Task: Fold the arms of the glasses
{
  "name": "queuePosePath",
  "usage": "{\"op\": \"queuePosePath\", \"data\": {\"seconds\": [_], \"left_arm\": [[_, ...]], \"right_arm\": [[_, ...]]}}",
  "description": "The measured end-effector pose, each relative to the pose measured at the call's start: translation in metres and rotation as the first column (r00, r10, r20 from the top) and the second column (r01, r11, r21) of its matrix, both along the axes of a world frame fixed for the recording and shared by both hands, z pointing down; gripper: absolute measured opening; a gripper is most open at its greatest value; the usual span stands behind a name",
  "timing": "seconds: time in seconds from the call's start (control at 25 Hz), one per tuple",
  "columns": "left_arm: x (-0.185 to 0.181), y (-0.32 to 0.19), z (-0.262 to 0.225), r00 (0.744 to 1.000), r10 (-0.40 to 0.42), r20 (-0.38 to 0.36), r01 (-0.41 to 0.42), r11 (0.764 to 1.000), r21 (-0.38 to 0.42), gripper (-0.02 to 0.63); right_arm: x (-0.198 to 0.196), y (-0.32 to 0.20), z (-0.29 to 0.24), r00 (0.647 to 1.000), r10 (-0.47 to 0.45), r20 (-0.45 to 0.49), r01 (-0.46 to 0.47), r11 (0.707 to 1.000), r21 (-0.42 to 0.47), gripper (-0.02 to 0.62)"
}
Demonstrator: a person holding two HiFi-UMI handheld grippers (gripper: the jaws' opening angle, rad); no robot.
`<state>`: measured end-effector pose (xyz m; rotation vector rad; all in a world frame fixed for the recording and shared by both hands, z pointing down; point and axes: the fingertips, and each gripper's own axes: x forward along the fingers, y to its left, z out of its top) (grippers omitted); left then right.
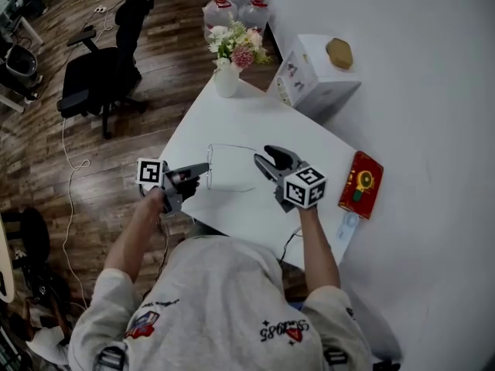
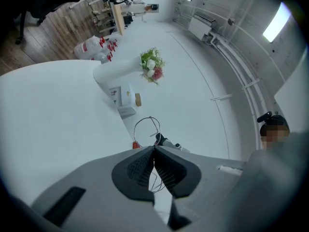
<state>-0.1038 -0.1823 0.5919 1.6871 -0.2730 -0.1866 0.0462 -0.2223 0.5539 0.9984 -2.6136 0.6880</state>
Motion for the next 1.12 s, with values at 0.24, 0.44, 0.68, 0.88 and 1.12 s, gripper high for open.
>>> {"op": "queuePosePath", "data": {"seconds": [0.24,0.44,0.68,0.88,1.12], "left_arm": [[0.004,0.010,-0.008,0.998,0.055,0.001,-0.055,0.998,0.017,0.006],[0.010,0.012,-0.018,0.997,0.079,-0.009,-0.079,0.996,0.050,0.006],[0.021,-0.001,-0.017,0.997,0.071,-0.001,-0.071,0.996,0.055,0.006],[0.022,-0.007,-0.022,0.998,0.055,-0.009,-0.054,0.996,0.073,0.006],[0.024,-0.016,-0.027,1.000,0.026,-0.009,-0.025,0.996,0.089,0.006]], "right_arm": [[-0.005,0.000,-0.001,0.997,-0.070,-0.024,0.069,0.998,-0.007,0.138],[-0.007,0.005,-0.004,0.994,-0.108,-0.029,0.108,0.994,-0.007,0.098],[0.001,0.003,-0.005,0.991,-0.134,-0.025,0.134,0.991,0.000,0.052],[-0.007,0.013,-0.009,0.987,-0.160,-0.029,0.160,0.987,0.004,0.040],[-0.026,0.031,-0.006,0.966,-0.253,-0.060,0.254,0.967,0.000,0.025]]}}
